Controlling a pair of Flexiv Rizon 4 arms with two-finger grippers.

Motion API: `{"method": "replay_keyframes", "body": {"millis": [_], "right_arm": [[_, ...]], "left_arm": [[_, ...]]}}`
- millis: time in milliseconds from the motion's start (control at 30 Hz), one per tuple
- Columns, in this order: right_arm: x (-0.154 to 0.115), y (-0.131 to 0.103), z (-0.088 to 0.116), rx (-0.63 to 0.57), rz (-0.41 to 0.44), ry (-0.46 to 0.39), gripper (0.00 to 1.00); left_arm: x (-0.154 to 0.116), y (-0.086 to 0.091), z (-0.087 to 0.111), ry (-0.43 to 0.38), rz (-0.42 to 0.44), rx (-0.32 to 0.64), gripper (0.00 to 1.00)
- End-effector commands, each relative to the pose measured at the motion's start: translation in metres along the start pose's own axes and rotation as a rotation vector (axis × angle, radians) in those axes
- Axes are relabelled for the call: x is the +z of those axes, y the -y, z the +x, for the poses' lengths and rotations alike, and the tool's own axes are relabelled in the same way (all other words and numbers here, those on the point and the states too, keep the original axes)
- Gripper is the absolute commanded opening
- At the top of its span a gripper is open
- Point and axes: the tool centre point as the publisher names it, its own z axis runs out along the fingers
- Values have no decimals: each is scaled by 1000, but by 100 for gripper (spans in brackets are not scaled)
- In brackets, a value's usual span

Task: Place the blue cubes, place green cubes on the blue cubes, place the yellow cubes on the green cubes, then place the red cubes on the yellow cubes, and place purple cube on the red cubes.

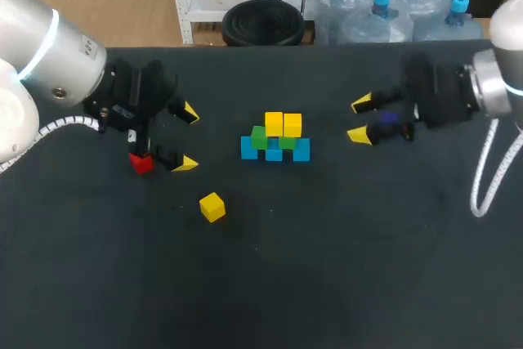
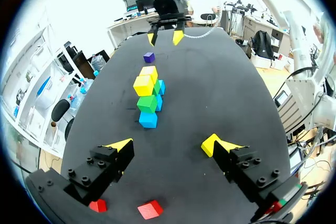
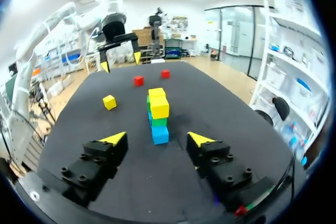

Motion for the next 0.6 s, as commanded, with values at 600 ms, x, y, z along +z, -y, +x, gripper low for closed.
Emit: {"method": "replay_keyframes", "body": {"millis": [600], "right_arm": [[-21, -16, 18, -13, 20, 38, 100]], "left_arm": [[0, 0, 1, 5, -1, 3, 100]]}}
